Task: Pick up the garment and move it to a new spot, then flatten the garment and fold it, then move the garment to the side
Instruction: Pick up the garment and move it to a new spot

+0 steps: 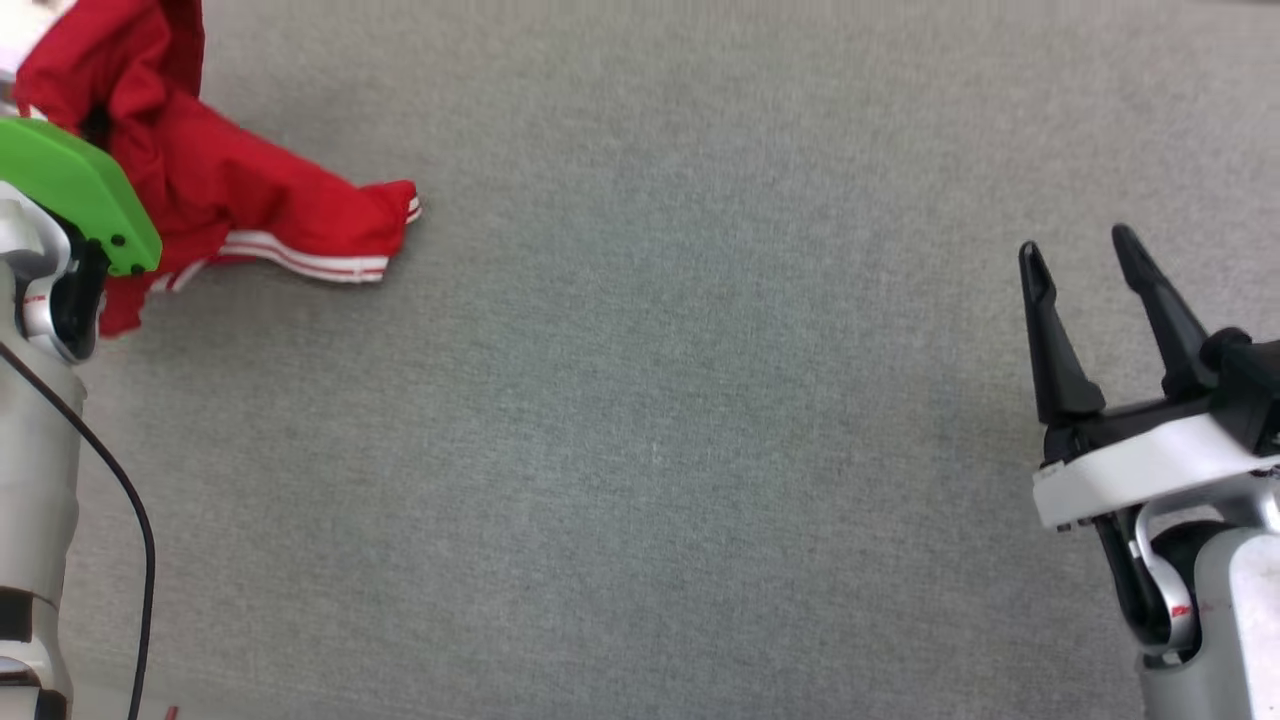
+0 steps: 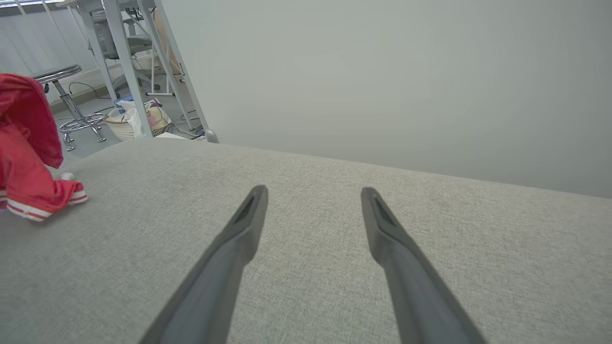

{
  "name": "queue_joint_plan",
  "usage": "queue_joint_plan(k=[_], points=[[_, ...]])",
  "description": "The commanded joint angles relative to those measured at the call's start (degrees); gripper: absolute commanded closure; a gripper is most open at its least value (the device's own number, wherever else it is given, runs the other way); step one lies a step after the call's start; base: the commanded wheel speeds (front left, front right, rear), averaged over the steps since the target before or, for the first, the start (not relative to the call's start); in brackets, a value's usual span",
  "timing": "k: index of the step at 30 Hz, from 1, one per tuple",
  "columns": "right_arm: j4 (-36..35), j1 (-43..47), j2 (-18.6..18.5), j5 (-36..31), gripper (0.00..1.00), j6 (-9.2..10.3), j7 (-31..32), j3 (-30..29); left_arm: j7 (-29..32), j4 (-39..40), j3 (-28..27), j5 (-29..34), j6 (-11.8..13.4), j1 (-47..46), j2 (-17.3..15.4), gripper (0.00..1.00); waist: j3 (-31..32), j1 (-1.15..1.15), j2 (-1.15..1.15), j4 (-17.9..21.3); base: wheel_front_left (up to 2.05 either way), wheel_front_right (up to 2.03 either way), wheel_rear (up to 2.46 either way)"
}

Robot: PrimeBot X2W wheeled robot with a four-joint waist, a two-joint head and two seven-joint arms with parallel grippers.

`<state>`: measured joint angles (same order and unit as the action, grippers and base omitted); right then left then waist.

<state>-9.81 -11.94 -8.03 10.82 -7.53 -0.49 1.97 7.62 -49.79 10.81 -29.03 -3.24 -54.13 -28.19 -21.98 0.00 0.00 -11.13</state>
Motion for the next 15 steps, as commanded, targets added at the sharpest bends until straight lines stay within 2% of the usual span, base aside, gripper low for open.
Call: queue_joint_plan(k=[1, 8, 15], points=[[0.44, 1.04, 0.28, 0.00, 0.00, 0.04, -0.53, -0.34, -1.56, 1.03, 0.46, 1.28, 0.20, -0.15, 0.24, 1.00, 6.32, 0.00, 0.00, -0.44, 0.00, 0.00, 0.00], [1.46, 4.65, 2.18, -0.43, 0.00, 0.04, -0.84, -2.44, -6.32, 8.29, 3.30, 3.27, 0.03, 2.55, 2.19, 1.00, 12.34, 0.00, 0.00, 2.61, 0.00, 0.00, 0.00], [0.78, 7.97, 3.62, -1.00, 0.00, 0.04, -0.11, -4.88, -5.82, 20.27, 7.79, 3.29, -0.68, 9.82, 6.80, 1.00, 15.41, 0.00, 0.00, 8.33, 0.00, 0.00, 0.00]])
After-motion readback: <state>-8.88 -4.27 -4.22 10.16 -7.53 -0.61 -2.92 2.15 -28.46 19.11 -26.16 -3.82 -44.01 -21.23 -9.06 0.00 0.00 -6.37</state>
